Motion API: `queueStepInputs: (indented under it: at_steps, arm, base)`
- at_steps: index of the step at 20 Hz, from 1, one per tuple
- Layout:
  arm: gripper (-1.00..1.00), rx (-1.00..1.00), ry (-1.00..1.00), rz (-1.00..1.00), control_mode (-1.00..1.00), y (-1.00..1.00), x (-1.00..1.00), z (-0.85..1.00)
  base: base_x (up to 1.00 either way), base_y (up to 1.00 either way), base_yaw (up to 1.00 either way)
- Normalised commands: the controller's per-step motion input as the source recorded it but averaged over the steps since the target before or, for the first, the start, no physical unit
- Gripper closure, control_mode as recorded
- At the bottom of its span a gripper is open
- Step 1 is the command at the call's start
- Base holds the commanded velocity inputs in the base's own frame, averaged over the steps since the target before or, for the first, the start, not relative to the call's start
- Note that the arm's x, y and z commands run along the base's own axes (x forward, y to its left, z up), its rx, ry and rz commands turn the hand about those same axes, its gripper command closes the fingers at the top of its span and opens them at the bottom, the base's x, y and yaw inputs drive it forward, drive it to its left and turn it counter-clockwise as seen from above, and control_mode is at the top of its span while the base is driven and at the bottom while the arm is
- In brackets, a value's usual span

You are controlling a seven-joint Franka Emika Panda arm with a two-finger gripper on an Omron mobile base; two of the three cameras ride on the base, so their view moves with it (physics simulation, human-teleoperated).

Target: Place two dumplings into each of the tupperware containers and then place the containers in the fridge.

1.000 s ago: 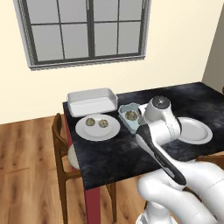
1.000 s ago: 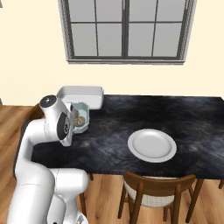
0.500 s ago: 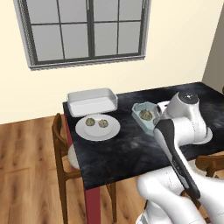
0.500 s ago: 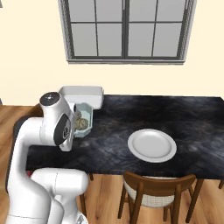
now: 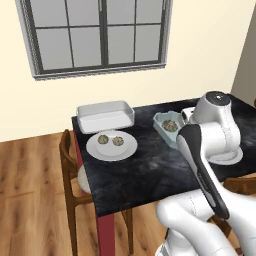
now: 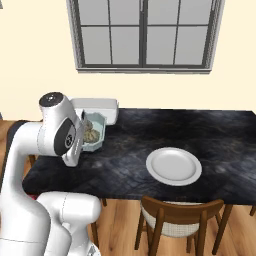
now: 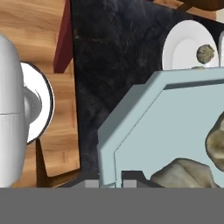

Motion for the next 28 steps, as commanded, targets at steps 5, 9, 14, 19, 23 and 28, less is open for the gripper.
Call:
queueStepInputs:
  at_steps: [5,9,14,19,23,28]
  arm:
    - [1.00,0.00,0.01,-0.08,-1.00,0.02,-0.10,0.21]
    - [1.00,0.00,0.01,0.00,-1.00,0.00,-0.13,0.24]
    - [1.00,0.00,0.00,0.00,1.00,0.00,-0.18,0.09]
    - [1.00,0.00,0.00,0.00,1.00,0.00,0.00,0.00]
    - [1.00,0.00,0.00,0.00,1.00,0.00,0.00,0.00]
    - [1.00,0.00,0.00,0.00,1.00,0.00,0.00,0.00]
  base:
    - [0.00,0.00,0.00]
    - [0.00,0.00,0.00]
    - [-0.38,-0.02,0.00]
    - [-1.00,-0.09,0.24]
    - [-0.47,0.02,0.94]
    - [-0.16,0.00,1.00]
